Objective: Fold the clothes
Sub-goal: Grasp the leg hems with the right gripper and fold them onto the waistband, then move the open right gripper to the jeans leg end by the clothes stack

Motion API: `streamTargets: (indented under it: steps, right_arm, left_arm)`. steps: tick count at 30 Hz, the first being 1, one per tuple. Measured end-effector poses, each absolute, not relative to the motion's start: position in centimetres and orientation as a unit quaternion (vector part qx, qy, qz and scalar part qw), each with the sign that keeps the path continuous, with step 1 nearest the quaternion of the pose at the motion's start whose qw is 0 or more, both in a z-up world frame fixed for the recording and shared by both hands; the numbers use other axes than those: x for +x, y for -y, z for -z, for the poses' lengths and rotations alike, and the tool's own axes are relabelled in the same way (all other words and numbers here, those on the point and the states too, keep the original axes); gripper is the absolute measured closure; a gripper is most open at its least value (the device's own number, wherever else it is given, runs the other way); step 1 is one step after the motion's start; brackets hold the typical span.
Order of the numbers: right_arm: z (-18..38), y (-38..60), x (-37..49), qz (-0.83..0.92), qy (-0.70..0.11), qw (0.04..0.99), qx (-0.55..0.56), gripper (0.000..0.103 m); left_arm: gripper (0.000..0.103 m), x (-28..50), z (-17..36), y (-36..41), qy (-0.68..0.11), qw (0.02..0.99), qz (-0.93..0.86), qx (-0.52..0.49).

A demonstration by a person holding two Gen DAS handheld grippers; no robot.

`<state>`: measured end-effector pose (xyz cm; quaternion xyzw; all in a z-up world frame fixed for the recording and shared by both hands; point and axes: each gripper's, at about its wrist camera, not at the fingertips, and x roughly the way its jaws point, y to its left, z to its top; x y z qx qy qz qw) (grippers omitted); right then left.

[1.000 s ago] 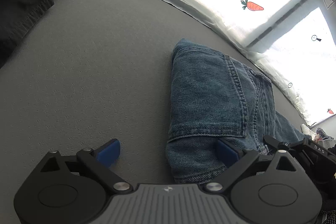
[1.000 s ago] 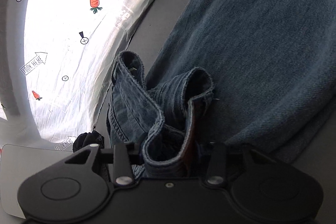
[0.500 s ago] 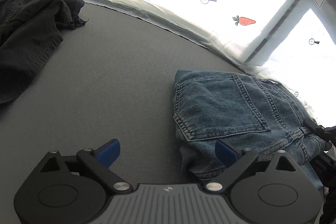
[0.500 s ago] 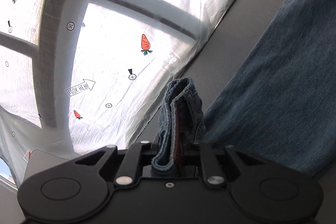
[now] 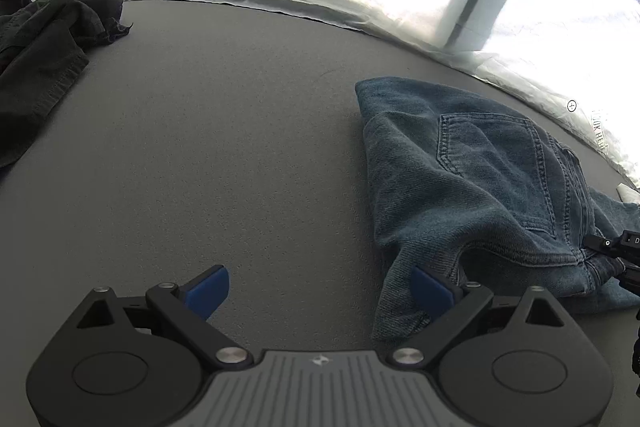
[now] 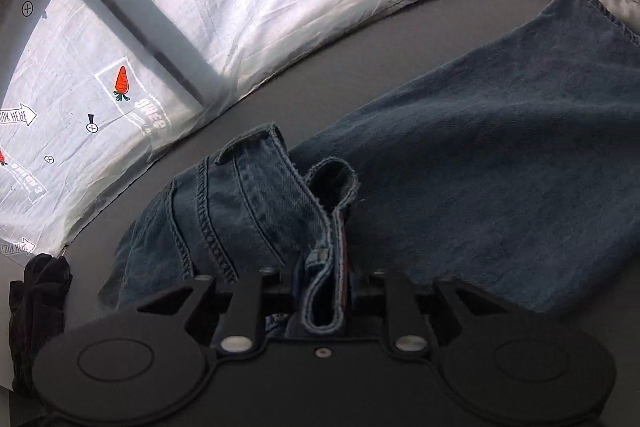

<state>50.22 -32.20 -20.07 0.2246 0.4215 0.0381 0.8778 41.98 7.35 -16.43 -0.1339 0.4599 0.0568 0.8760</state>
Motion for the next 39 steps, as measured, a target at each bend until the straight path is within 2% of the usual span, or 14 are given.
streamTargets:
  steps: [5, 8, 9, 10, 15, 19, 29, 35, 39]
  right_arm:
    - [21.0, 31.4, 48.9, -0.059, -0.374, 0.911, 0.162, 0.063]
    - [20.7, 30.0, 48.7, -0.039, -0.368, 0.924, 0.096, 0.044]
    - [20.7, 29.7, 48.7, -0.024, -0.373, 0.924, 0.077, 0.028]
    - [20.7, 30.0, 48.5, -0.019, -0.374, 0.924, 0.079, 0.019]
    - [19.6, 31.9, 46.1, -0.015, -0.379, 0.920, 0.094, 0.018]
    - [18.7, 33.0, 43.9, 0.005, -0.383, 0.920, 0.086, 0.008]
    - [20.0, 39.9, 37.3, 0.107, -0.419, 0.894, 0.115, 0.007]
    - [20.5, 43.6, 36.6, 0.115, -0.415, 0.892, 0.135, 0.008]
    - [20.4, 46.6, 38.2, 0.121, -0.399, 0.897, 0.148, 0.015]
  left_arm:
    - [0.006, 41.1, 16.5, -7.5, -0.467, 0.871, -0.077, -0.130]
    - [0.006, 40.9, 16.1, -7.5, -0.467, 0.871, -0.079, -0.132]
    - [0.006, 40.8, 15.9, -7.4, -0.465, 0.872, -0.077, -0.130]
    - [0.006, 40.7, 15.7, -7.3, -0.462, 0.875, -0.074, -0.128]
    - [0.006, 39.9, 14.6, -6.8, -0.446, 0.885, -0.064, -0.120]
    - [0.006, 39.2, 14.1, -6.4, -0.438, 0.889, -0.060, -0.124]
    - [0.006, 37.6, 13.8, -2.0, -0.453, 0.881, -0.038, -0.130]
    - [0.006, 40.1, 12.3, 1.7, -0.440, 0.889, -0.009, -0.123]
    - [0.006, 43.8, 11.4, 4.8, -0.428, 0.898, 0.028, -0.096]
